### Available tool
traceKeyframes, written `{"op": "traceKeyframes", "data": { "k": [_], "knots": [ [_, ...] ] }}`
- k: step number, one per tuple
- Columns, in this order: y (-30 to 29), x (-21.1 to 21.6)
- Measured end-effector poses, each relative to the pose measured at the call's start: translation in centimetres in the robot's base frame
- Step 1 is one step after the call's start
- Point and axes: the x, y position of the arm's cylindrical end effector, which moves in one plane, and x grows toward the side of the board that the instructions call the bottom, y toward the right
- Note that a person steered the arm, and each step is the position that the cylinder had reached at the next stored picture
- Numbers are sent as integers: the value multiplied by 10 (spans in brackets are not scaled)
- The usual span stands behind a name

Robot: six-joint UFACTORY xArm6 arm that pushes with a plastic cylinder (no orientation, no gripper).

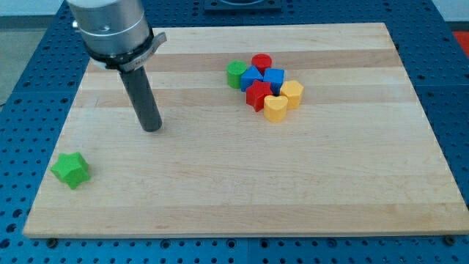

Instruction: Put the green circle horizontally to the left of the red star

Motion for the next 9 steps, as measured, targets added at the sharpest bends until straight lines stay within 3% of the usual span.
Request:
{"op": "traceKeyframes", "data": {
  "k": [2, 3, 4, 7, 9],
  "knots": [
    [40, -94],
    [91, -127],
    [141, -124],
    [201, -112],
    [87, -61]
  ]
}}
